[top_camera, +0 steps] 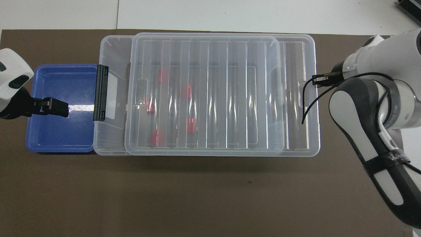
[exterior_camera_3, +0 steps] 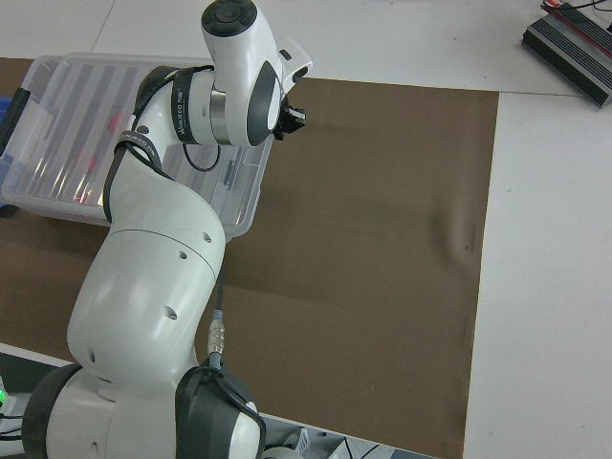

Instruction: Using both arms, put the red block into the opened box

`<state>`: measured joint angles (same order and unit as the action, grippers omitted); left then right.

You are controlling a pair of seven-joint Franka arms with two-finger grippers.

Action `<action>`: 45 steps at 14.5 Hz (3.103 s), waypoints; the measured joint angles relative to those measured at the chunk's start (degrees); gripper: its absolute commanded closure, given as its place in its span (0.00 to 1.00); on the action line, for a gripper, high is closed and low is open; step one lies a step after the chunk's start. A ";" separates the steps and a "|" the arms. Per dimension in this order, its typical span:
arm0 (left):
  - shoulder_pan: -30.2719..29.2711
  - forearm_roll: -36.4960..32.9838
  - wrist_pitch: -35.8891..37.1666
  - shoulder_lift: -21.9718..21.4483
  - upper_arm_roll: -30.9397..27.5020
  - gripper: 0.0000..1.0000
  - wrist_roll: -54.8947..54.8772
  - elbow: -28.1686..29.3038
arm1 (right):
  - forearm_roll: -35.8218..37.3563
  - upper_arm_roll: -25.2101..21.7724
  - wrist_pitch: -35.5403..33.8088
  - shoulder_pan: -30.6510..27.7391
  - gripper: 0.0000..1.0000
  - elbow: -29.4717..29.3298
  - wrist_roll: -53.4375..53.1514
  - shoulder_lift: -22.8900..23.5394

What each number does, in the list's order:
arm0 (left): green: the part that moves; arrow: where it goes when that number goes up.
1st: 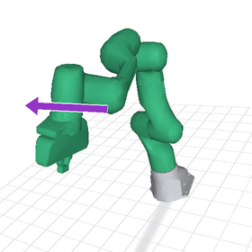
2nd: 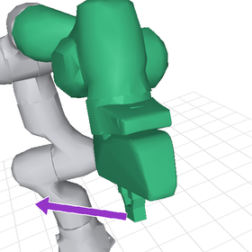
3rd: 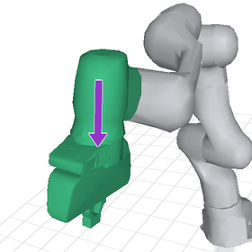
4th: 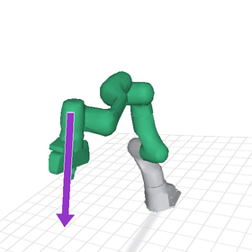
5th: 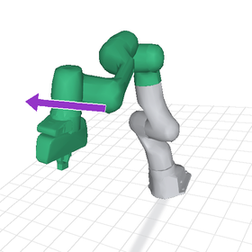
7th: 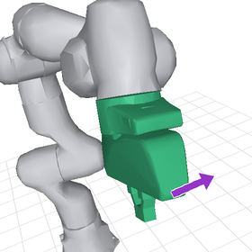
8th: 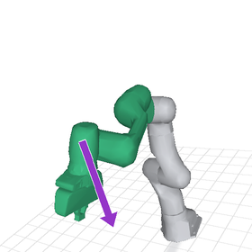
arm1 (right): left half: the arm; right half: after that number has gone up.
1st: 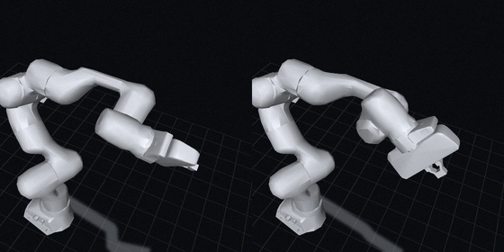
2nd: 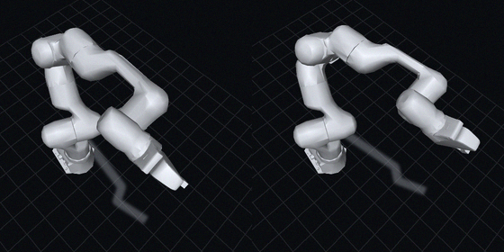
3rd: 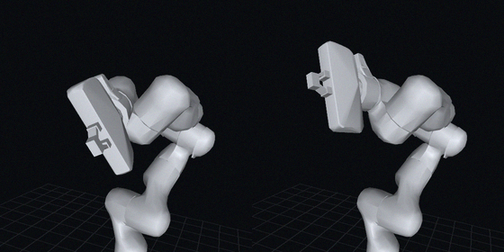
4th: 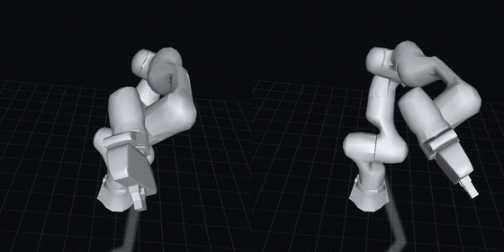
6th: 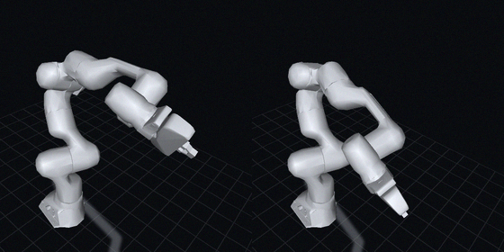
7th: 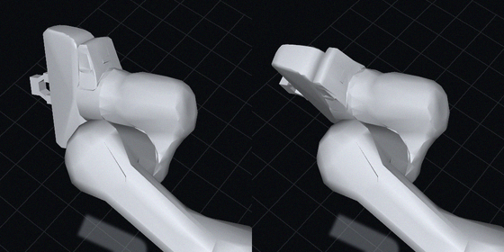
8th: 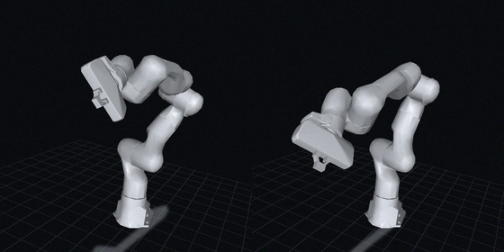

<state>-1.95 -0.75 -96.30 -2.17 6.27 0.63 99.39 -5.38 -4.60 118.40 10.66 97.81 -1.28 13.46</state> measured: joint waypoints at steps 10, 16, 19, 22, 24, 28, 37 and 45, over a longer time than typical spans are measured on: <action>-0.01 0.00 -0.07 0.00 -0.07 0.00 0.00 0.00 | -4.38 -0.06 -0.04 1.24 1.00 0.33 -0.64 -0.01; -0.01 0.01 -0.47 -0.01 -0.07 0.00 0.00 0.29 | -6.32 -0.03 -0.11 1.29 1.00 0.48 -0.64 -0.01; -0.01 0.01 -0.73 -0.07 -0.07 0.00 0.00 0.65 | -6.52 -0.02 -0.14 1.39 1.00 0.63 -0.64 -0.01; -0.01 0.01 -0.81 -0.15 -0.07 0.00 0.00 0.78 | -7.32 -0.02 -0.15 1.44 1.00 0.82 -0.64 0.00; -0.01 0.01 -0.88 -0.19 -0.07 0.00 0.00 0.85 | -7.57 -0.02 -0.15 1.46 1.00 0.88 -0.64 -0.01; -0.01 0.01 -1.25 -0.27 -0.08 0.00 0.00 1.02 | -7.53 -0.19 -0.33 1.44 0.00 0.97 -0.64 0.00; -0.01 0.01 -1.83 -0.39 -0.08 0.00 0.00 1.52 | 7.96 -1.11 -9.92 0.70 0.00 -2.65 -8.90 -4.67; -0.02 0.01 -1.89 -0.41 -0.11 0.00 0.00 1.53 | 6.45 -1.31 -29.03 -5.50 0.00 -6.03 -9.08 -15.17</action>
<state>-1.98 -0.74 -98.18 -2.57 6.16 0.63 100.91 1.07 -5.90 89.37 5.16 91.78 -10.36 -1.72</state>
